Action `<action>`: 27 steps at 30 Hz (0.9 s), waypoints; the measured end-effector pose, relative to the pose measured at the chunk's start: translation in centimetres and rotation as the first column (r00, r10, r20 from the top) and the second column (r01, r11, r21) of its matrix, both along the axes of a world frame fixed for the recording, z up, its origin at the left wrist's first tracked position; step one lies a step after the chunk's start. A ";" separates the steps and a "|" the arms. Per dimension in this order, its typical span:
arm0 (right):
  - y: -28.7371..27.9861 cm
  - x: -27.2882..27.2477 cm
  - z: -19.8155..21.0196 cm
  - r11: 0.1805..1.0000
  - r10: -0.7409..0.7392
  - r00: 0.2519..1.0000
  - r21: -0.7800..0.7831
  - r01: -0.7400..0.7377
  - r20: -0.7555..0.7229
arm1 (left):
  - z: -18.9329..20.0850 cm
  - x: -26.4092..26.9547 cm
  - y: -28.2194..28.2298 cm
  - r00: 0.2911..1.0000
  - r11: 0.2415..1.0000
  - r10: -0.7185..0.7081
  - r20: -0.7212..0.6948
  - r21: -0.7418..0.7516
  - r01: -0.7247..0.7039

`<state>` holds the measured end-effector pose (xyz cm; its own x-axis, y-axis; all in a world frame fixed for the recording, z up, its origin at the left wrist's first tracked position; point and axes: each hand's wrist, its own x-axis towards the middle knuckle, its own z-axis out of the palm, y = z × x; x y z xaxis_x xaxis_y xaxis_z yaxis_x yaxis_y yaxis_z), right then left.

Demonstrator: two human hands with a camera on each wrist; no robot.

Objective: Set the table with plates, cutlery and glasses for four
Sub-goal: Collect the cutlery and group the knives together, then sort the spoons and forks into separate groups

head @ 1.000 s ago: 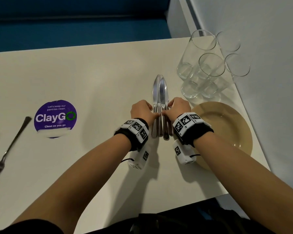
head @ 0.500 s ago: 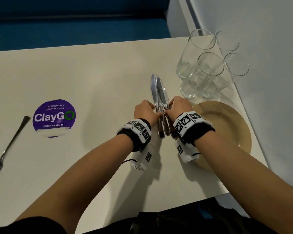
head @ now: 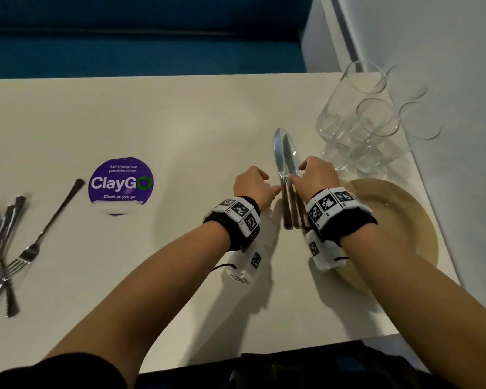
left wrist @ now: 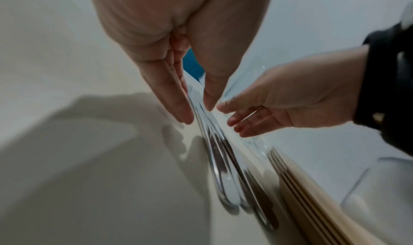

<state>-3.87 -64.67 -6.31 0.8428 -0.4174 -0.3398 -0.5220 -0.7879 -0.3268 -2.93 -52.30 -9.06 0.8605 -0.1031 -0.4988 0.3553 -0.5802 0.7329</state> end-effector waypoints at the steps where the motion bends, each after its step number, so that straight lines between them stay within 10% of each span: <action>1: 1.0 0.3 0.4 1.000 0.016 0.999 0.017 -0.016 0.034 | 0.4 0.0 1.2 1.000 0.999 0.030 0.004 -0.010 -0.030; 13: 26.3 1.5 1.9 0.850 0.397 0.903 0.305 -0.429 0.165 | 5.1 -2.4 29.9 0.979 0.957 0.112 0.172 0.245 -0.153; 21: 42.9 0.6 0.2 0.701 0.713 0.695 0.067 -0.710 -0.091 | 2.8 -2.6 46.6 0.988 0.928 0.059 0.140 0.358 -0.106; 27: 45.6 0.3 0.1 0.672 0.725 0.677 -0.090 -0.735 -0.125 | 1.4 -0.5 49.9 0.992 0.880 -0.062 0.105 0.476 0.005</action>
